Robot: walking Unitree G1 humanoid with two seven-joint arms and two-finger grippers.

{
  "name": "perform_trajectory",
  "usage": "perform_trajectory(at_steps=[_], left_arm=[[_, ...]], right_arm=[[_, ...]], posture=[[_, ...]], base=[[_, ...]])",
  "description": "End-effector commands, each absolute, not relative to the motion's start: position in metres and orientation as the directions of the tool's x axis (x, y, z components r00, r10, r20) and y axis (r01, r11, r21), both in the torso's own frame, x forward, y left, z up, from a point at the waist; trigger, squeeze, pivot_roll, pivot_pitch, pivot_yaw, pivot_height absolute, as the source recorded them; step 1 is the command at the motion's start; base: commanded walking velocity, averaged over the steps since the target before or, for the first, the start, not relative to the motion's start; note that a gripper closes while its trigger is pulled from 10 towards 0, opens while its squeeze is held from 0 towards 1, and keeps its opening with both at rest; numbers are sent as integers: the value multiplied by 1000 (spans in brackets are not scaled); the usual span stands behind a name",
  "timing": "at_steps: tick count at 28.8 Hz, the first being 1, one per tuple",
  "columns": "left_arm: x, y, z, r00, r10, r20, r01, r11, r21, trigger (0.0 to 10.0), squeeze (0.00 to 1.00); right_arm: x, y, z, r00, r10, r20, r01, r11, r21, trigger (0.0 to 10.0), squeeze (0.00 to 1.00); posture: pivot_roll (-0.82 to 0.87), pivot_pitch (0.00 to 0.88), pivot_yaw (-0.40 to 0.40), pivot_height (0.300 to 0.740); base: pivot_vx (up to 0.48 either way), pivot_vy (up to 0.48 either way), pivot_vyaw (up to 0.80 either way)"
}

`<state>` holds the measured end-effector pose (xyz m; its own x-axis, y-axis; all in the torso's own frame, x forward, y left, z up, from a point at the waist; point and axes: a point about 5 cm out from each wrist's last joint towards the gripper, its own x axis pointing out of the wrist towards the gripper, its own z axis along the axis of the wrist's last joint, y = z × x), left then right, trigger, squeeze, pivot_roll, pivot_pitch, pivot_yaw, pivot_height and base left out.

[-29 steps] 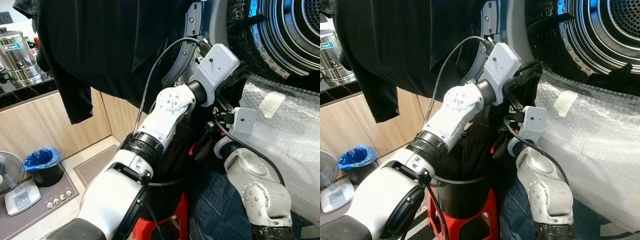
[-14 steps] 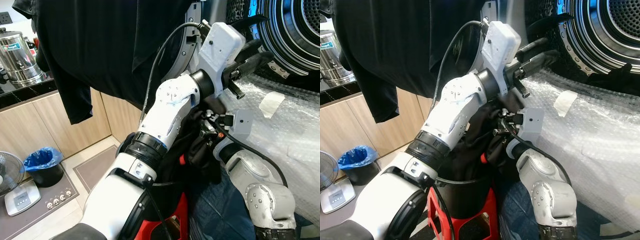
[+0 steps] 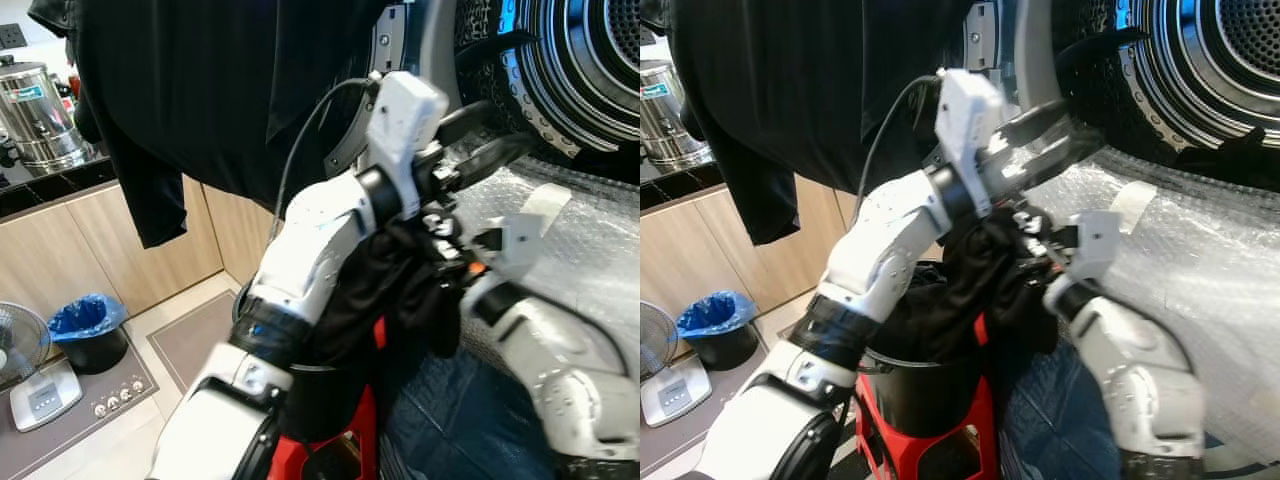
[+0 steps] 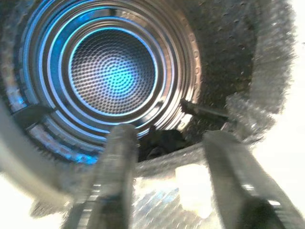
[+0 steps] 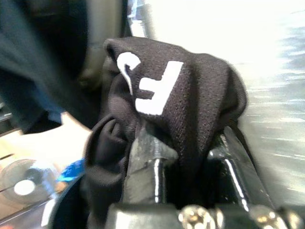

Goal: Clothes washing

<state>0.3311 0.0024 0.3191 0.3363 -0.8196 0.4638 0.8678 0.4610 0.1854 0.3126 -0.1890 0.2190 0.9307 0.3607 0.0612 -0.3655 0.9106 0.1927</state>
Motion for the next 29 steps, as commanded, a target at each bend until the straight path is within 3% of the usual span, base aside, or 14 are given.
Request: perform_trajectory(at_steps=[1, 9, 10, 13, 19, 20, 22, 23, 24, 25, 27, 29], left_arm=[[326, 15, 323, 347, -810, 474, 847, 487, 213, 10000, 1000], [325, 31, 317, 432, -777, 457, 769, 583, 263, 10000, 1000], [324, 35, 314, 454, -770, 449, 753, 601, 269, 10000, 1000], [318, 46, 290, 535, -748, 393, 696, 654, 297, 10000, 1000], [308, 56, 257, 590, -747, 307, 689, 664, 290, 10000, 1000], [306, 57, 253, 594, -748, 296, 691, 662, 290, 10000, 1000], [302, 59, 248, 596, -751, 283, 695, 659, 285, 10000, 1000], [297, 62, 241, 604, -756, 254, 694, 655, 298, 10000, 1000], [292, 65, 233, 610, -759, 230, 685, 650, 328, 10000, 1000], [290, 66, 231, 612, -758, 224, 683, 650, 334, 10000, 1000], [285, 69, 226, 622, -755, 208, 680, 652, 334, 10000, 1000], [280, 71, 221, 633, -750, 194, 676, 657, 333, 10000, 1000]], right_arm=[[313, -199, 237, 909, 387, 152, -409, 898, 160, 0, 0], [305, -211, 244, 849, 495, 186, -518, 849, 104, 0, 0], [302, -211, 245, 826, 530, 193, -552, 829, 88, 1529, 0], [290, -213, 254, 692, 692, 207, -711, 703, 29, 4039, 0], [296, -222, 275, 637, 730, 248, -753, 658, -2, 4392, 0], [297, -223, 277, 630, 735, 251, -759, 651, 0, 3882, 0], [298, -225, 281, 620, 742, 255, -767, 641, 1, 4235, 0], [300, -227, 288, 600, 754, 266, -779, 626, -16, 4824, 0], [304, -230, 296, 591, 759, 273, -785, 619, -23, 7137, 0], [306, -231, 298, 590, 759, 275, -784, 620, -29, 7451, 0], [309, -233, 303, 580, 767, 274, -788, 614, -48, 9490, 0], [314, -235, 308, 573, 775, 268, -792, 607, -62, 10000, 0]], posture=[[-77, 0, 45, 740], [-70, 0, 41, 740], [-69, 0, 40, 740], [-63, 0, 37, 740], [-56, 0, 29, 740], [-53, 0, 27, 740], [-50, 0, 25, 740], [-47, 0, 21, 740], [-40, 0, 14, 740], [-40, 0, 14, 740], [-32, 0, 6, 740], [-23, 0, -2, 740]], base=[[0, 0, 0], [0, 0, 0], [0, 0, 0], [0, 0, 0], [0, 0, 0], [0, 0, 0], [0, 0, 0], [0, 0, 0], [0, 0, 0], [0, 0, 0], [0, 0, 0], [0, 0, 0]])
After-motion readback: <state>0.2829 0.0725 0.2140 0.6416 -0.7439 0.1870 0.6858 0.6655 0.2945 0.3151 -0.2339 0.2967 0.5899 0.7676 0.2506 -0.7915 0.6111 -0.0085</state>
